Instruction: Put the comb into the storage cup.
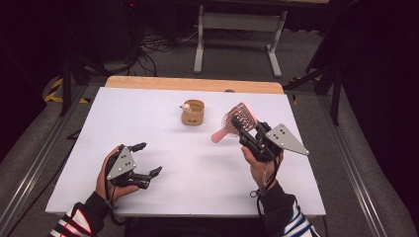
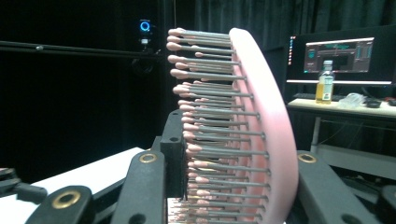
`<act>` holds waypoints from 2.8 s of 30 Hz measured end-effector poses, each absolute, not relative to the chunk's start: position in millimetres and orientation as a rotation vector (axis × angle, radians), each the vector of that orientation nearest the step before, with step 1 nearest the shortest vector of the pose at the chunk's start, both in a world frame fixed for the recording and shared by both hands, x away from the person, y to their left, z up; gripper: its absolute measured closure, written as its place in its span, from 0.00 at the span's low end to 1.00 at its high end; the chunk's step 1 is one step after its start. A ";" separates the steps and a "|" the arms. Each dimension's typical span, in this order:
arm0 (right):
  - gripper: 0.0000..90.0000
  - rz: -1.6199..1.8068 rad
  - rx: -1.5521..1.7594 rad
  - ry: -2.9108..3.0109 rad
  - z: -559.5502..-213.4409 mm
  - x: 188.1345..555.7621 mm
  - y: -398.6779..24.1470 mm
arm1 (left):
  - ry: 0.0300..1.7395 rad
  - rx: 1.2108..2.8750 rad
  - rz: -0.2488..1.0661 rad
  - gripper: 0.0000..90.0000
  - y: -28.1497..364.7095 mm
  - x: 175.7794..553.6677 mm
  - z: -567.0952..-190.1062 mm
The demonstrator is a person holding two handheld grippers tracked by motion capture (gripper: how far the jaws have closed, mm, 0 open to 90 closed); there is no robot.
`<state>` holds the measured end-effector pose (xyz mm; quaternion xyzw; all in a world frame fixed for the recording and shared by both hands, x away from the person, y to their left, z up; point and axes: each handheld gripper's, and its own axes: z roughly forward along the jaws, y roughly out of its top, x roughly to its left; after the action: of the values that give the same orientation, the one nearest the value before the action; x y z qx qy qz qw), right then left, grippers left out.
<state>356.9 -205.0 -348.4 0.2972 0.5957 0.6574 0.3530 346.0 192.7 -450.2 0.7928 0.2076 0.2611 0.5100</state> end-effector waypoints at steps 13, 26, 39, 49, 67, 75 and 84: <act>0.71 1.673 0.757 1.514 -336.2 377.2 -200.7 | 0.537 1.882 0.631 0.10 213.1 334.5 -450.8; 0.71 1.644 0.806 1.508 -333.1 407.0 -194.5 | 0.542 1.905 0.626 0.10 216.2 331.6 -457.1; 0.71 1.650 0.834 1.490 -324.3 431.8 -181.5 | 0.547 1.898 0.613 0.09 216.8 331.2 -457.5; 0.71 1.666 0.825 1.469 -314.1 445.9 -166.8 | 0.551 1.878 0.620 0.09 220.3 331.2 -454.7; 0.71 1.609 0.835 1.482 -309.8 470.8 -137.5 | 0.544 1.861 0.622 0.09 223.3 330.6 -451.2; 0.71 1.591 0.865 1.488 -316.8 482.1 -129.0 | 0.541 1.859 0.618 0.09 224.0 330.8 -450.8; 0.71 1.588 0.897 1.512 -328.5 490.3 -124.6 | 0.539 1.868 0.608 0.09 223.5 331.0 -451.8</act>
<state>490.3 -124.6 -328.5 0.3507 0.5911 0.6209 0.3769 331.0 223.5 -451.8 0.7806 0.2253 0.2540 0.5247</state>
